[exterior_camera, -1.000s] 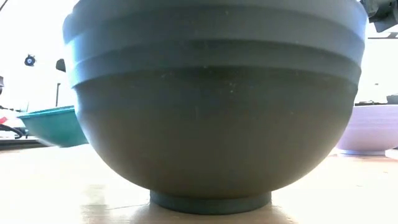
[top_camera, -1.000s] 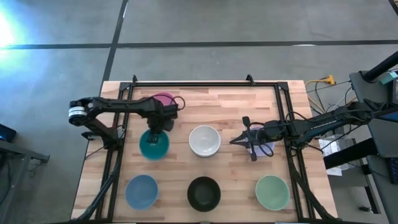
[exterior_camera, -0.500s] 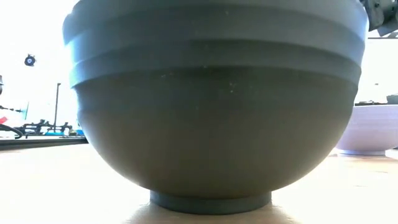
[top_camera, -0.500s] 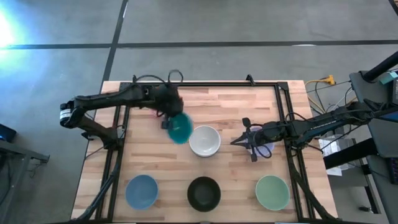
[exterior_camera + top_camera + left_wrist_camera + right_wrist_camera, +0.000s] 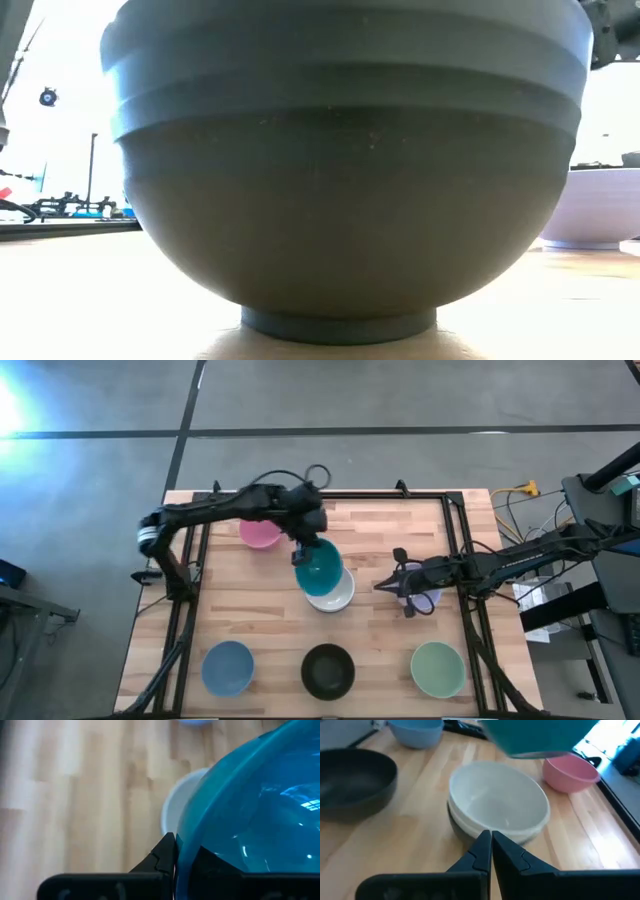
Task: Nest bowls inside each other
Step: Stack the blue bowl on top of the white bowl
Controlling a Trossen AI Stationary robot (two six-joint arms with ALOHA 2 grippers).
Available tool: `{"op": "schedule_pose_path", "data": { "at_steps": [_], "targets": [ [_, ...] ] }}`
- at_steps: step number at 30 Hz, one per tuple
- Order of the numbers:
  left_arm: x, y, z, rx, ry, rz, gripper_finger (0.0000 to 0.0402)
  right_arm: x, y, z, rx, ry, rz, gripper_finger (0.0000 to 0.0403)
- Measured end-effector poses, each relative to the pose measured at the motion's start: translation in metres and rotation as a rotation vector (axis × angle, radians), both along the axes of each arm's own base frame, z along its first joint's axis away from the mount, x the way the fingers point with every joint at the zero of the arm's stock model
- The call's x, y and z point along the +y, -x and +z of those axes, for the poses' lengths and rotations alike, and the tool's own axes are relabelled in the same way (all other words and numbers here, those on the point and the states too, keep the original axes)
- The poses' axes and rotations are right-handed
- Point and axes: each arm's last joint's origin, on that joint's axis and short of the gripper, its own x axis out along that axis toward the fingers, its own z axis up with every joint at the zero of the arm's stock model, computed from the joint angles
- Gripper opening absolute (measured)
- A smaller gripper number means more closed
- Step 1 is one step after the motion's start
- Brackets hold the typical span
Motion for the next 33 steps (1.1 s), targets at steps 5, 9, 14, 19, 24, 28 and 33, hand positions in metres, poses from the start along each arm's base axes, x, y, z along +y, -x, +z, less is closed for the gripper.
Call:
{"op": "schedule_pose_path", "data": {
  "at_steps": [5,9,14,19,24,28,33],
  "targets": [
    [0.003,-0.029,-0.016,0.104,0.077,-0.04,0.0002,-0.004,0.007,-0.004,-0.005,0.032,-0.089,0.0009],
    [0.006,-0.049,-0.021,0.121,0.094,-0.05,0.0001,-0.005,0.012,-0.007,-0.004,0.037,-0.101,0.0009],
    [0.01,-0.068,-0.039,0.196,0.124,-0.053,0.0001,-0.007,0.02,-0.012,-0.017,0.039,-0.102,0.0009],
    [0.011,-0.079,-0.065,0.294,0.15,-0.054,0.0001,-0.009,0.03,-0.016,-0.038,0.029,-0.104,0.0009],
    [0.009,-0.08,-0.08,0.375,0.168,-0.067,0.0001,-0.01,0.037,-0.017,-0.067,0.02,-0.106,0.0009],
    [0.007,-0.077,-0.083,0.419,0.166,-0.08,0.0001,-0.011,0.04,-0.017,-0.084,0.016,-0.106,0.0009],
    [0.005,-0.079,-0.082,0.401,0.137,-0.127,0.0003,-0.011,0.04,-0.016,-0.098,0.013,-0.106,0.0009]
  ]
}}
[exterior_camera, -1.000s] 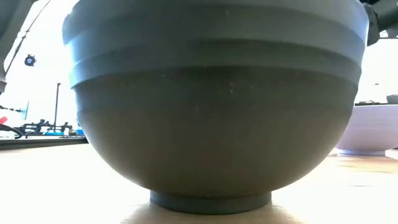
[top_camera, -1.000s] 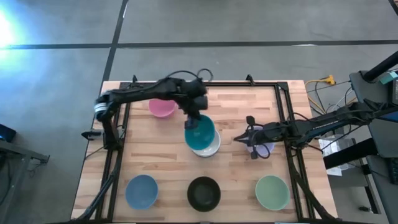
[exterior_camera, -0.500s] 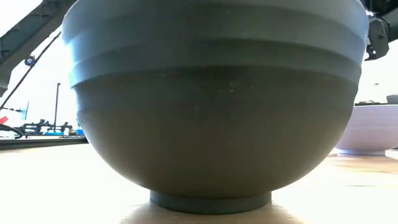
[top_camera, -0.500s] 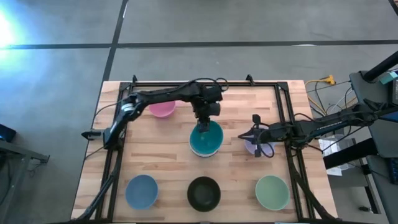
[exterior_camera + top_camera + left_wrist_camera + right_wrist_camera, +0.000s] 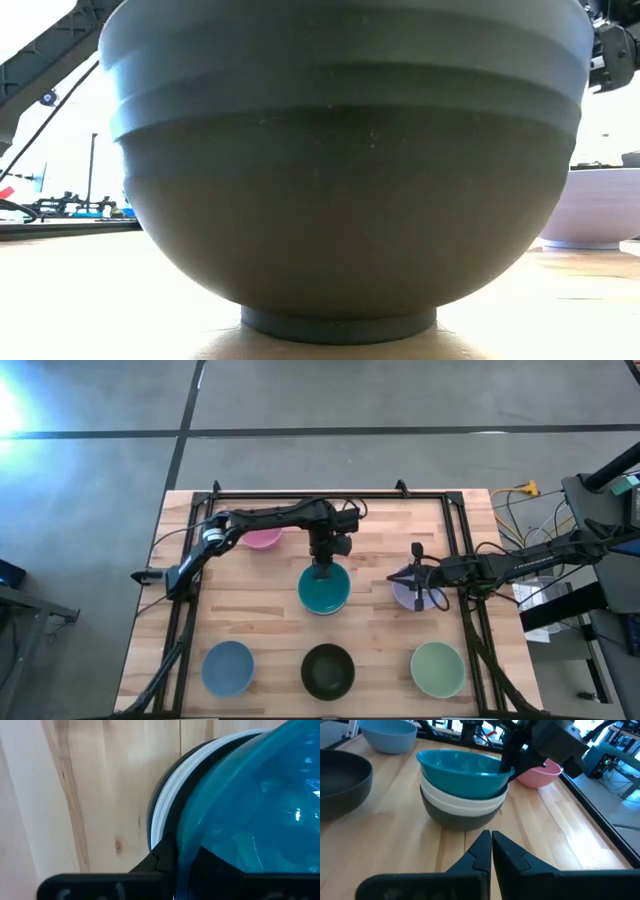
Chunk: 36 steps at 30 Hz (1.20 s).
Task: Nest bowls inside each other
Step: Stack the blue bowl on top of the white bowl, then stack the pink bowl on top of the blue bowl
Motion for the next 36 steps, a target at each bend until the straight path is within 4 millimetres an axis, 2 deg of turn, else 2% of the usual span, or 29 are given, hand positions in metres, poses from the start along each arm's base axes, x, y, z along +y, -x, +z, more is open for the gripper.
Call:
{"op": "schedule_pose_path", "data": {
  "at_steps": [4,10,16,22,26,29,33,36],
  "targets": [
    [0.0,0.0,0.0,0.013,-0.058,-0.004,0.0031,0.0,-0.001,0.001,-0.01,-0.002,0.0,0.0009],
    [0.001,0.002,0.004,0.008,-0.093,-0.019,0.0106,0.0,-0.001,0.001,-0.012,-0.003,0.0,0.0009],
    [0.0,0.014,0.031,-0.047,-0.147,-0.007,0.0165,0.0,-0.002,0.003,-0.04,-0.015,-0.001,0.0009],
    [-0.004,0.032,0.067,-0.139,-0.177,-0.001,0.0183,0.002,-0.009,0.004,-0.094,-0.041,0.014,0.0009],
    [-0.005,0.057,0.08,-0.138,-0.233,0.022,0.0184,0.004,-0.017,-0.002,-0.07,-0.041,0.013,0.0009],
    [-0.007,0.081,0.08,-0.154,-0.25,0.041,0.0184,0.005,-0.023,-0.01,-0.032,-0.035,0.014,0.0009],
    [-0.012,0.118,0.06,-0.194,-0.271,0.105,0.0184,0.006,-0.031,-0.017,-0.018,-0.034,0.014,0.0009],
    [-0.015,0.149,0.042,-0.214,-0.393,0.161,0.0184,0.007,-0.035,-0.02,-0.022,-0.031,0.015,0.0009]
  ]
}}
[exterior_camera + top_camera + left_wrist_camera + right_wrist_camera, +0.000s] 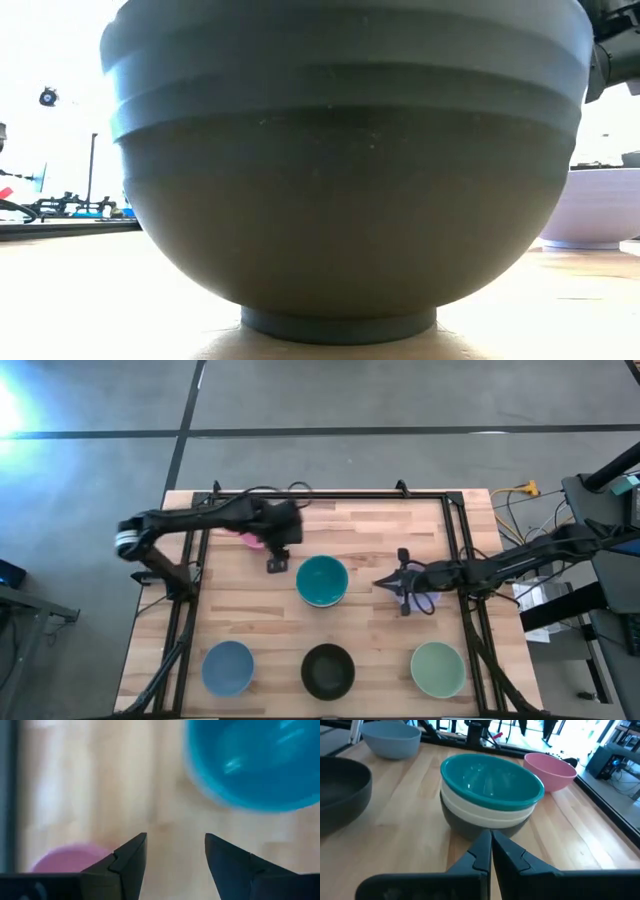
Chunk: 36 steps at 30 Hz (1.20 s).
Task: Nest bowls inside each other
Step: Stack the pink bowl on top of the blue bowl
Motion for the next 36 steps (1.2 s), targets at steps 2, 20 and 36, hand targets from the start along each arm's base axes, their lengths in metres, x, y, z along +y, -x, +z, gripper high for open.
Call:
{"op": "schedule_pose_path", "data": {
  "at_steps": [2,20,36],
  "targets": [
    [-0.001,0.018,-0.012,-0.011,-0.126,0.061,0.0184,0.0,-0.002,-0.001,-0.011,0.005,0.002,0.0009],
    [0.016,0.072,-0.066,0.064,-0.098,0.203,0.0184,0.0,-0.001,0.006,-0.059,0.027,0.011,0.0009],
    [0.046,0.057,-0.111,0.25,0.004,0.212,0.0131,0.0,-0.001,0.006,-0.063,0.022,0.009,0.0009]
  ]
}}
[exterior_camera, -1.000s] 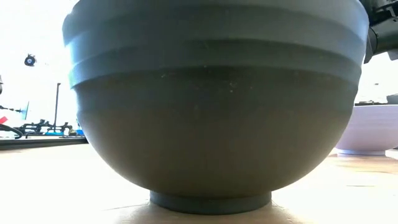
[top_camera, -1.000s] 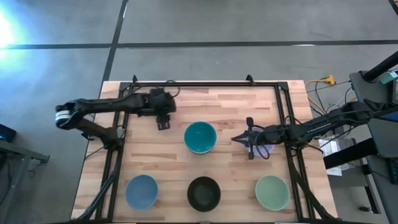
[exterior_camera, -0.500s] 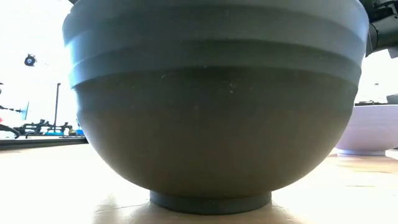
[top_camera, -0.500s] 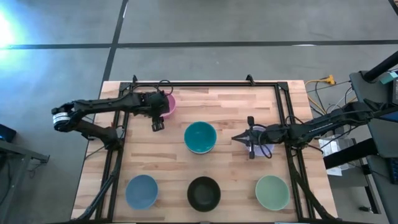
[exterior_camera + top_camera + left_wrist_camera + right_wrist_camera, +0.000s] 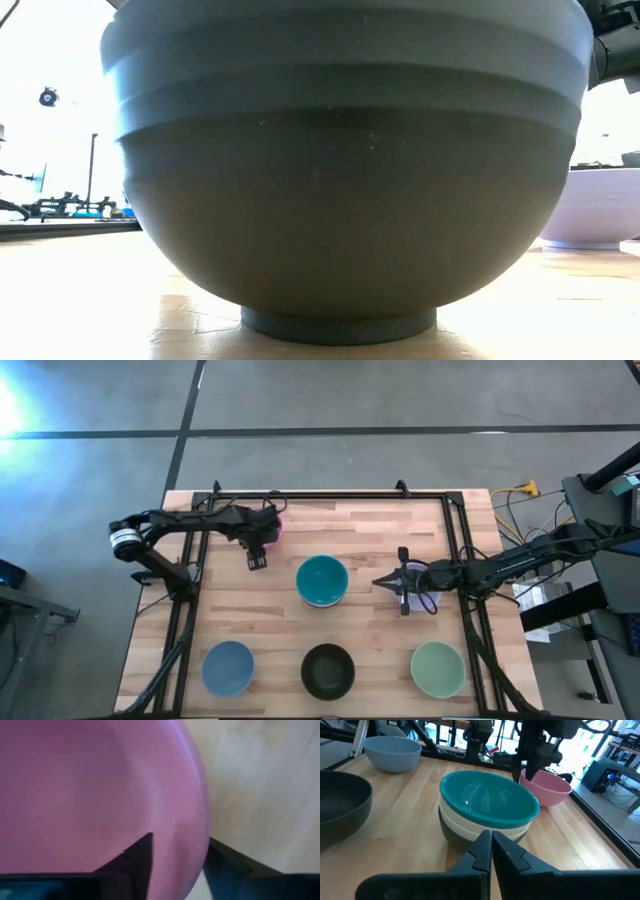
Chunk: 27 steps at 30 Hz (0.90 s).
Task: Nest bowls inside each other
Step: Stack the pink bowl on top of the blue bowl
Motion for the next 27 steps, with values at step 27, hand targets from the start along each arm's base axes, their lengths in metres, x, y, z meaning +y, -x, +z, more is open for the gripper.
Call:
{"op": "schedule_pose_path", "data": {
  "at_steps": [27],
  "targets": [
    [-0.166,-0.096,0.107,-0.092,-0.313,-0.796,0.0,0.0,0.0,0.0,0.0,0.011,0.0,0.0009]
  ]
}}
